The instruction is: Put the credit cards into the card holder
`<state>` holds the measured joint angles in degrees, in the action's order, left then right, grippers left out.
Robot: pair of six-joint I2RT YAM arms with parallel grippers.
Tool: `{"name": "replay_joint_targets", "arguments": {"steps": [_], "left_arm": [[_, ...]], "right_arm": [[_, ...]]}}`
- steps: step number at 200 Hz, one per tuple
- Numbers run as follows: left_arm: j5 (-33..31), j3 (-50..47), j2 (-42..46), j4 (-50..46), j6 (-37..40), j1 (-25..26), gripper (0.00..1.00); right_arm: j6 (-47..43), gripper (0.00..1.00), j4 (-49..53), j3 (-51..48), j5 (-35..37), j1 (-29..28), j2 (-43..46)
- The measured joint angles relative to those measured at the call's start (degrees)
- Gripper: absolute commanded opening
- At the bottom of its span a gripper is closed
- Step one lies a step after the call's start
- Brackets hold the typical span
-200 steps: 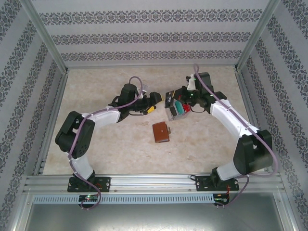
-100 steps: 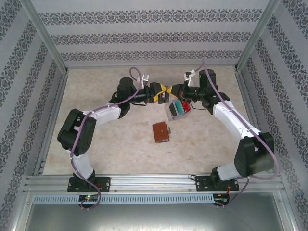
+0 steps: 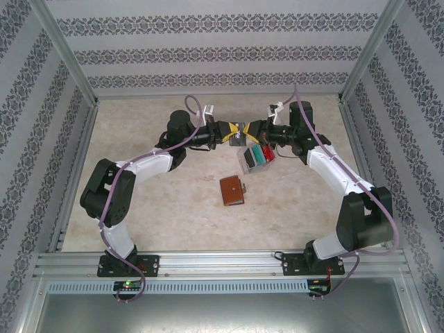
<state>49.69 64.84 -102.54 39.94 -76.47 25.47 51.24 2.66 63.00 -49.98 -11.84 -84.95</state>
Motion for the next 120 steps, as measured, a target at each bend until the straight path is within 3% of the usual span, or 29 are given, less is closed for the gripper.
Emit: {"name": "replay_joint_targets", "arguments": {"steps": [88, 120], "left_arm": [[-0.7, -0.3, 0.0, 3.5, -4.7, 0.0, 0.04], [-0.9, -0.5, 0.0, 4.9, -5.6, 0.0, 0.08]], "right_arm": [[1.5, 0.33, -4.7, -0.4, -3.4, -1.6, -1.4], [0.9, 0.29, -4.7, 0.0, -3.9, -3.8, -1.7]]}}
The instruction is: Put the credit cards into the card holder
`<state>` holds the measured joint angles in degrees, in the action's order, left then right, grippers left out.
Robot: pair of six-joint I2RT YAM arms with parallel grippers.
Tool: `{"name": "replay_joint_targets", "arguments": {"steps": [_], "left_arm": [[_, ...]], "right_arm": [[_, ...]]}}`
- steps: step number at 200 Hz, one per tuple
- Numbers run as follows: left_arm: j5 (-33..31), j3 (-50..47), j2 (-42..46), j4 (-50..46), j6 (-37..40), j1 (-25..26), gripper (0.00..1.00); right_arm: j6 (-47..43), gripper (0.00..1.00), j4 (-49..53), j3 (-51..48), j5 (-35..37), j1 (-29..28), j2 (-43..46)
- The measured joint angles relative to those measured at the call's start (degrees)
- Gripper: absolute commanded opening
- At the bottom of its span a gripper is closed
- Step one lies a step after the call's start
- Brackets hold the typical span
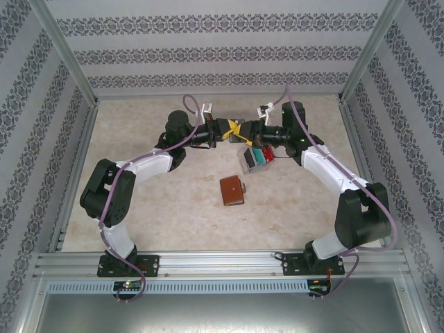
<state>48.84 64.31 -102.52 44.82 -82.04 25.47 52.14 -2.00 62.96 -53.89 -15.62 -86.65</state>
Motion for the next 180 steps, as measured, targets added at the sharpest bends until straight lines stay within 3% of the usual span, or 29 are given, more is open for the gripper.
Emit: {"name": "replay_joint_targets", "arguments": {"steps": [51, 180], "left_arm": [[-1.3, -1.0, -0.2, 3.1, -3.8, 0.0, 0.19], [-1.3, -1.0, -1.7, 6.9, -7.0, 0.0, 0.2]], "right_arm": [[0.2, 0.23, -0.6, -0.6, 0.5, 1.1, 0.0], [1.9, 0.24, -1.7, -2.2, 3.0, 2.3, 1.4]]}}
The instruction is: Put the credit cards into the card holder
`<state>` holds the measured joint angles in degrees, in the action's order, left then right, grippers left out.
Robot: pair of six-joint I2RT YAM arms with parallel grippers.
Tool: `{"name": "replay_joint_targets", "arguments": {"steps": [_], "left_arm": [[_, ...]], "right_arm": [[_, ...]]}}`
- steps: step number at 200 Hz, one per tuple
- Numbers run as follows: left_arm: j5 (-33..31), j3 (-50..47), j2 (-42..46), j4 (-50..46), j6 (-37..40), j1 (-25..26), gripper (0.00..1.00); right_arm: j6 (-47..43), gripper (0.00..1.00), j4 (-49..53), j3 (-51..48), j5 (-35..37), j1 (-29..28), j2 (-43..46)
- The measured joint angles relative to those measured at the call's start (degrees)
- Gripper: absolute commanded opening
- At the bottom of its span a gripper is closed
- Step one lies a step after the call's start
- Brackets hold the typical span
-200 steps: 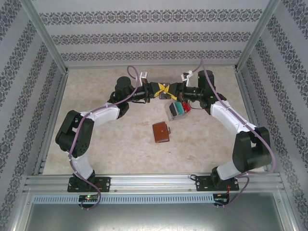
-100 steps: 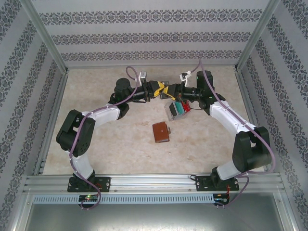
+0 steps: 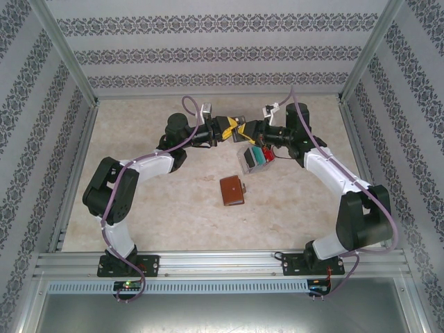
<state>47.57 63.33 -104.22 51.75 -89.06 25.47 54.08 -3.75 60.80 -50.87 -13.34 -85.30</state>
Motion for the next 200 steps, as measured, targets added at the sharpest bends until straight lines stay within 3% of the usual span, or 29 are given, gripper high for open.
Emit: {"name": "replay_joint_targets", "arguments": {"steps": [200], "left_arm": [[0.2, -0.1, -0.2, 1.2, -1.0, 0.0, 0.19]], "right_arm": [[1.7, 0.25, -0.7, -1.3, 4.0, 1.1, 2.0]]}}
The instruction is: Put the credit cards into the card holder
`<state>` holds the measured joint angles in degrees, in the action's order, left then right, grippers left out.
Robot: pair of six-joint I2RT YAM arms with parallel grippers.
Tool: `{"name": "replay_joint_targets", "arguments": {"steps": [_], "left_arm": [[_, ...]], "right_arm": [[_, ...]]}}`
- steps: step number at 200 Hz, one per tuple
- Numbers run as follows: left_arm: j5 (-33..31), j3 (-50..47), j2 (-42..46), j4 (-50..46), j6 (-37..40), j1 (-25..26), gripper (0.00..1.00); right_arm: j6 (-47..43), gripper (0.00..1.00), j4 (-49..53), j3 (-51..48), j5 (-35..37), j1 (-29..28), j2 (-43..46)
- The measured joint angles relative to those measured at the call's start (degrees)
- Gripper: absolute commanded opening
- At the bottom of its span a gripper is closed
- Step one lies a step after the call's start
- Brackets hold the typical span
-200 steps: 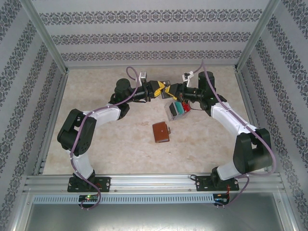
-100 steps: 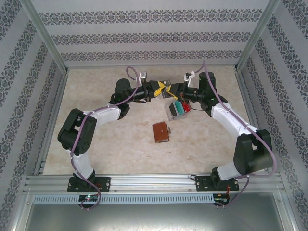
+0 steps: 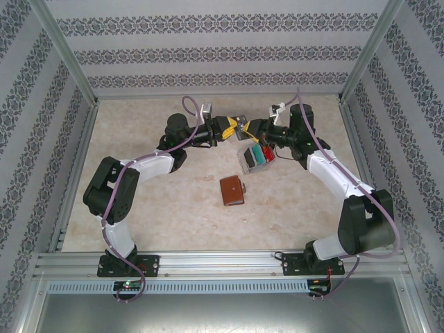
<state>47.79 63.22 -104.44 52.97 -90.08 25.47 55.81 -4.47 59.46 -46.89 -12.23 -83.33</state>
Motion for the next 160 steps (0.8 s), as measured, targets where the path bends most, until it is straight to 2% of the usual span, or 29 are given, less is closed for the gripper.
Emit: {"name": "replay_joint_targets", "arguments": {"steps": [54, 65, 73, 92, 104, 160], "left_arm": [[0.0, 0.0, -0.2, 0.1, -0.2, 0.0, 0.09], [0.0, 0.0, -0.2, 0.2, -0.3, 0.0, 0.11], [0.1, 0.0, -0.3, 0.2, -0.3, 0.0, 0.17], [0.2, 0.0, -0.4, 0.3, -0.4, 0.0, 0.17], [0.4, 0.0, -0.4, 0.3, -0.4, 0.0, 0.21], [0.6, 0.0, -0.5, 0.4, -0.5, 0.0, 0.21]], "right_arm": [[-0.1, 0.22, -0.1, 0.0, 0.2, 0.1, 0.6], [-0.2, 0.22, -0.1, 0.0, 0.4, 0.1, 0.7], [-0.2, 0.22, -0.1, 0.0, 0.5, 0.1, 0.8], [-0.2, 0.23, 0.1, -0.4, 1.2, 0.1, 0.8], [-0.2, 0.23, 0.1, -0.7, 1.3, 0.1, 0.8], [-0.2, 0.24, 0.4, -0.9, 2.5, 0.1, 0.8]]}}
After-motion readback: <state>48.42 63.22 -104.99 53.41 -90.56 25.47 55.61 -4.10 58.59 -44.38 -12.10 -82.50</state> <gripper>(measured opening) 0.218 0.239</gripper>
